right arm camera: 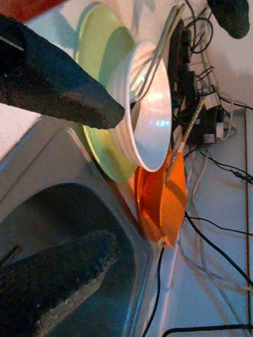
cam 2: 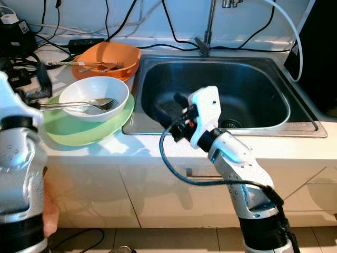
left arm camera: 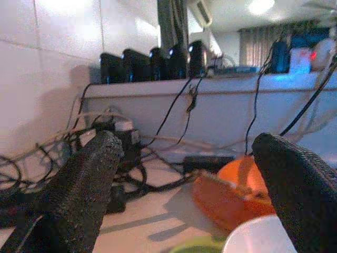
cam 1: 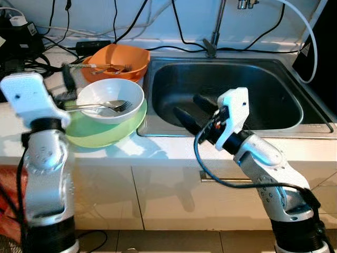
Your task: Kitchen organization
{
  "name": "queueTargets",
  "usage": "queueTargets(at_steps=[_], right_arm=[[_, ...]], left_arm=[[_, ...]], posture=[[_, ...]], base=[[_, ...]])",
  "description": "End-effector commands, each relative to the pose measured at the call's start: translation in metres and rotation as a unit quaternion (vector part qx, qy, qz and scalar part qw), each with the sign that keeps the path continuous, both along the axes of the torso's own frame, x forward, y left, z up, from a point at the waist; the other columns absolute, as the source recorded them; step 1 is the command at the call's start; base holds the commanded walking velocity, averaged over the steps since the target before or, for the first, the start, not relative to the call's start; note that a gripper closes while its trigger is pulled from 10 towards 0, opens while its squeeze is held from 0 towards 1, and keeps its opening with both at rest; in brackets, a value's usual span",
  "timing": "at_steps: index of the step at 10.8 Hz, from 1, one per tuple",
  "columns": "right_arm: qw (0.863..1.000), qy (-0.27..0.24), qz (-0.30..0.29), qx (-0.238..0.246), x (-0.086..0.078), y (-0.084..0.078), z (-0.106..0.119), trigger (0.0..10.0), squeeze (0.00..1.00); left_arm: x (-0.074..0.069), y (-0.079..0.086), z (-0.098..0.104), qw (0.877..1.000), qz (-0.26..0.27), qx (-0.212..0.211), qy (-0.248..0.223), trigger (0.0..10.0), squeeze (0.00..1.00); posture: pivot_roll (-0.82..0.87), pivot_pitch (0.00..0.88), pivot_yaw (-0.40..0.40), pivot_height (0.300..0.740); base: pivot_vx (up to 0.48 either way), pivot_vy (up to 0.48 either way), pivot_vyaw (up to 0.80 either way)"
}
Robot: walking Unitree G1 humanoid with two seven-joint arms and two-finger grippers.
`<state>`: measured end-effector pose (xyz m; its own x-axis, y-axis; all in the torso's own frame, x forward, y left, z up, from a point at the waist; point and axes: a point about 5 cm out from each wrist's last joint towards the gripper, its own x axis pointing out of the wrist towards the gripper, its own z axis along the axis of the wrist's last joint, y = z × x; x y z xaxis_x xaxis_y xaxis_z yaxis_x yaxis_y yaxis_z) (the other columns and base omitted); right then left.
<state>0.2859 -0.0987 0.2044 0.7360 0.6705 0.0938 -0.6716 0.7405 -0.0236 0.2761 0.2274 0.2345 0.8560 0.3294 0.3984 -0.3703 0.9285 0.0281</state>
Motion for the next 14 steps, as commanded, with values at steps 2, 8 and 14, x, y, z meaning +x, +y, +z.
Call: queueTargets(at_steps=[2, 8, 14], right_arm=[[1.000, -0.004, 0.004, 0.003, -0.001, 0.000, -0.001, 10.0, 0.00], [0.998, -0.030, 0.041, -0.026, -0.004, 0.005, 0.003, 10.0, 0.00], [0.994, -0.017, 0.097, -0.044, -0.012, 0.000, 0.000, 10.0, 0.00]], left_arm=[[-0.003, 0.012, -0.014, 0.997, 0.026, -0.061, 0.034, 10.0, 0.00], [0.007, -0.016, -0.052, 0.944, -0.105, -0.294, 0.102, 10.0, 0.00], [-0.001, -0.027, -0.051, 0.935, -0.165, -0.298, 0.100, 10.0, 0.00]], posture=[[0.13, 0.063, 0.010, 0.740], [0.12, 0.042, 0.019, 0.740], [0.12, 0.045, 0.017, 0.740]], base=[[0.000, 0.000, 0.00], [0.000, 0.000, 0.00], [0.000, 0.000, 0.00]])
